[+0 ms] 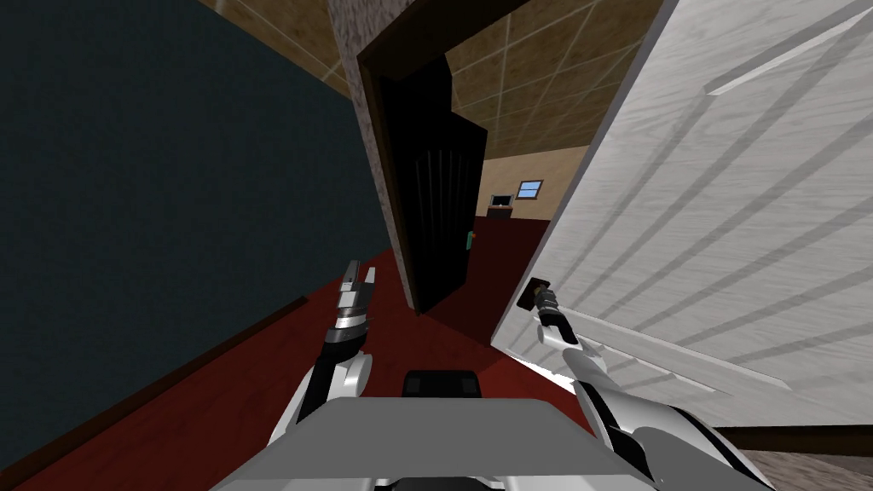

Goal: Push the door open

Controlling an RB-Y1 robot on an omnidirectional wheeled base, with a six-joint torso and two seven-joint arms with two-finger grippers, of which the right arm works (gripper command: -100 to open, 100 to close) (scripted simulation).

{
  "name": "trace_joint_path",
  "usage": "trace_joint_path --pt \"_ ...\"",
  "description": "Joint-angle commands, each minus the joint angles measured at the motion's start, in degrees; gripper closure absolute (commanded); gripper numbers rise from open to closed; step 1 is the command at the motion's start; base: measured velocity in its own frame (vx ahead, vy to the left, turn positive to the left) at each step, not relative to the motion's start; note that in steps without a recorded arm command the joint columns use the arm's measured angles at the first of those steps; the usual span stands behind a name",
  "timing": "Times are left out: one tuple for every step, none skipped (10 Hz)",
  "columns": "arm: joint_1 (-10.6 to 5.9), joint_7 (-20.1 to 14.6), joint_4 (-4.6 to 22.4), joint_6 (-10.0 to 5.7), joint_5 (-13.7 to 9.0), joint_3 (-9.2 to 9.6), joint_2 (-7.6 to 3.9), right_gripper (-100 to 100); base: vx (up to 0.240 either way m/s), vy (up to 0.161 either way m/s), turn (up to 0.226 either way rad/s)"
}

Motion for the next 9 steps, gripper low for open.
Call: trace_joint_path --pt "-0.80 0.76 0.81 -0.62 0.28 -1.95 -0.41 100 0.191 -0.032 0.006" --pt "-0.78 1.02 0.84 -0.57 0.36 -2.60 -0.36 100 0.147 -0.038 -0.005" --pt "-0.74 1.55 0.90 -0.47 0.53 -3.90 -0.25 100 0.145 -0.018 -0.004" --pt "-0.69 2.12 0.97 -0.37 0.71 -5.32 -0.13 100 0.179 -0.018 -0.003" --pt "-0.67 2.41 1.00 -0.32 0.80 -6.04 -0.06 100 0.166 -0.038 -0.009" --pt "-0.62 3.01 1.07 -0.21 0.98 -7.51 0.06 100 0.150 -0.030 -0.018" --pt "-0.59 3.32 1.11 -0.16 1.08 -8.27 0.13 100 0.136 -0.025 -0.005" --pt "-0.59 3.32 1.11 -0.16 1.08 -8.27 0.13 100 0.084 -0.017 0.009" --pt "-0.59 3.32 1.11 -0.16 1.08 -8.27 0.13 100 0.028 -0.012 -0.003"
